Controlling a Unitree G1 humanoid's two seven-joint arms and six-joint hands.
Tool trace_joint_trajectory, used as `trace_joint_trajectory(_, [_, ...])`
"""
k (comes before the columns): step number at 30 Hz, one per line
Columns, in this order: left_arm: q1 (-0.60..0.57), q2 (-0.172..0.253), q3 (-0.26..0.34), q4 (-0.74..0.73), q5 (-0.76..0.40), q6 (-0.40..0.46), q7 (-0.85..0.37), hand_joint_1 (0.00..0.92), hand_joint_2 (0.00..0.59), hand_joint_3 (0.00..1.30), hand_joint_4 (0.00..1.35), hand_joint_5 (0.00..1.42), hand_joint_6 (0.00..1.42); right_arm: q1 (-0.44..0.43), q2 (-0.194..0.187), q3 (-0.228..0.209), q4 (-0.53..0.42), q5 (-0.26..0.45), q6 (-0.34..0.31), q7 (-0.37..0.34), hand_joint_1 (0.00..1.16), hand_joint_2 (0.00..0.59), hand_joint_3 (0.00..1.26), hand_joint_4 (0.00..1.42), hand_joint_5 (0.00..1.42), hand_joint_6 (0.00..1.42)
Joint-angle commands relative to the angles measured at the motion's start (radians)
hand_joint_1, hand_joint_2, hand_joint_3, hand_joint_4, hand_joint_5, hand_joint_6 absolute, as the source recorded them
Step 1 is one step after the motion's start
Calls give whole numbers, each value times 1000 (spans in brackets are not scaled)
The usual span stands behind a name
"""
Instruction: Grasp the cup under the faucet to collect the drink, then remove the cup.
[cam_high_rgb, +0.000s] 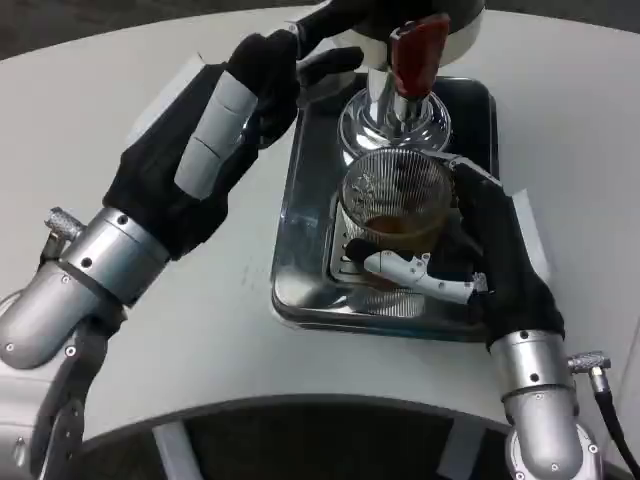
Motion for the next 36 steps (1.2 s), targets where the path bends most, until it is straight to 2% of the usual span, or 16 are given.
trace_joint_trajectory(1, [59, 1, 30, -79, -44, 47, 4, 0, 28, 187, 35, 127, 93, 30, 2, 2, -24, -7, 7, -3, 1035, 157, 538, 601, 684, 594])
trace_joint_trajectory(7, [106, 15, 63, -136, -56, 68, 7, 0, 27, 185, 38, 128, 93, 40, 0, 0, -50, -6, 12, 0, 1038, 158, 539, 603, 684, 607])
trace_joint_trajectory(14, [173, 72, 120, -204, -21, 45, 13, 0, 21, 197, 65, 149, 101, 64, 1, 0, -119, -2, 30, 12, 1031, 157, 545, 611, 693, 620])
trace_joint_trajectory(21, [248, 109, 173, -233, 3, 23, 9, 0, 18, 206, 78, 156, 106, 98, -1, -5, -189, 4, 51, 29, 1031, 157, 550, 611, 698, 623])
trace_joint_trajectory(30, [356, 185, 219, -246, 97, -68, -8, 0, 16, 213, 87, 161, 108, 164, 0, -2, -311, 11, 88, 71, 1029, 157, 552, 626, 702, 627])
trace_joint_trajectory(36, [412, 247, 248, -264, 178, -130, -13, 0, 16, 215, 88, 161, 105, 230, 5, 19, -415, 14, 121, 117, 1028, 157, 552, 628, 709, 628])
